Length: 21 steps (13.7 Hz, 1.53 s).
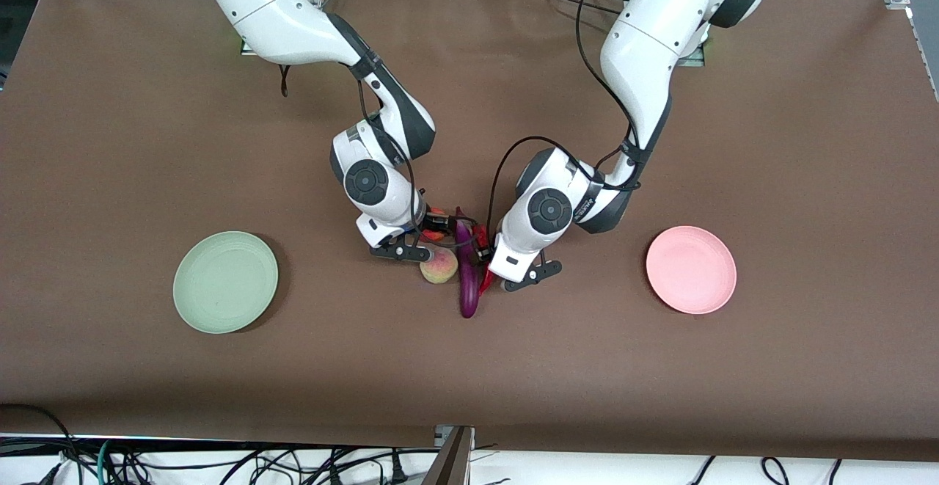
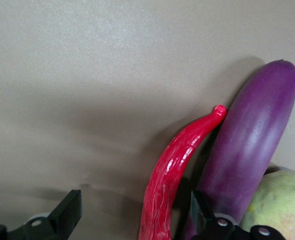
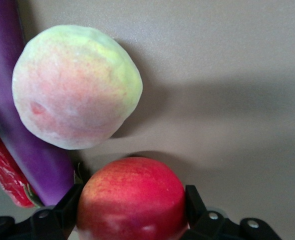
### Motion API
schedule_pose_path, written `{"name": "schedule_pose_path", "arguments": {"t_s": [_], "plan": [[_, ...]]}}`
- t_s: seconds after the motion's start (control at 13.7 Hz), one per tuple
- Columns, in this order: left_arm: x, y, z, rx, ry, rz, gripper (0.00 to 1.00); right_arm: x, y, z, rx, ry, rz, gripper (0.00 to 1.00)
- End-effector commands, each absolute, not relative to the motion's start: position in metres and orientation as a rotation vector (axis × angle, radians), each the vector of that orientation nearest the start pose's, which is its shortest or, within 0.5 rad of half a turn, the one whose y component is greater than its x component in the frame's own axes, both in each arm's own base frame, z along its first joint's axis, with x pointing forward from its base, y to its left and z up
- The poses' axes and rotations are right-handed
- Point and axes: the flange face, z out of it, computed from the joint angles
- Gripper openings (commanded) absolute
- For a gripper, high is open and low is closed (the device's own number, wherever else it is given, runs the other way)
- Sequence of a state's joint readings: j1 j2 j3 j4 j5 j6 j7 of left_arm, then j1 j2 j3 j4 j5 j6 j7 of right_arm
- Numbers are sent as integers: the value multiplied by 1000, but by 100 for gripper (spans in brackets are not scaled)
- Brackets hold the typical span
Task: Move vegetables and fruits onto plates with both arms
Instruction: 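Grasp the apple with the right gripper while the left gripper grasps the chili, then carry the apple to the green plate while the left gripper lifts the chili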
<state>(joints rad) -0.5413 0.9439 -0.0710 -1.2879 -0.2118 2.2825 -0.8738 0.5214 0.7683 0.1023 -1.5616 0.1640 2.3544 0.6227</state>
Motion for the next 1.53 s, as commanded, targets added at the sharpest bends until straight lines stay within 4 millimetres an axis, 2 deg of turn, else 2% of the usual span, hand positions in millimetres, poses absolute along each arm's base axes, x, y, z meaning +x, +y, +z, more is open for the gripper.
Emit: {"name": "schedule_pose_path", "arguments": {"t_s": [0.0, 0.07, 0.29, 0.36, 0.44, 0.58, 0.66, 0.73, 0.95, 1.09, 1.17, 1.31, 1.38, 1.46], "plan": [[622, -432, 173, -3268, -693, 180, 74, 600, 378, 245, -2964, 225, 177, 20], [620, -434, 172, -3269, -688, 181, 65, 614, 358, 261, -2970, 207, 220, 20], [618, -437, 169, -3273, -679, 168, 64, 646, 291, 296, -2975, 105, 273, 20], [617, -438, 169, -3274, -672, 170, 54, 655, 264, 300, -2977, 67, 271, 20], [617, -438, 169, -3274, -669, 169, 48, 665, 235, 305, -2972, -1, 267, 20], [618, -437, 169, -3274, -671, 164, 27, 683, 166, 306, -2951, -125, 254, 20], [620, -434, 171, -3274, -663, 163, 6, 689, 136, 306, -2947, -168, 240, 20], [623, -431, 173, -3284, -618, 158, 0, 692, 112, 304, -2964, -200, 239, 20], [631, -421, 187, -3302, -500, 122, 0, 699, 49, 302, -3056, -287, 230, 20], [641, -398, 199, -3257, -400, 144, 0, 703, 10, 294, -3105, -360, 228, 20], [652, -379, 208, -3245, -330, 132, 0, 704, -3, 288, -3115, -363, 221, 20], [676, -331, 226, -3245, -312, 133, 0, 706, -14, 278, -3143, -375, 213, 20], [685, -306, 230, -3241, -259, 149, 0, 709, -23, 273, -3170, -391, 189, 20], [693, -283, 242, -3242, -138, 142, 0, 710, -32, 265, -3173, -401, 179, 20]]}}
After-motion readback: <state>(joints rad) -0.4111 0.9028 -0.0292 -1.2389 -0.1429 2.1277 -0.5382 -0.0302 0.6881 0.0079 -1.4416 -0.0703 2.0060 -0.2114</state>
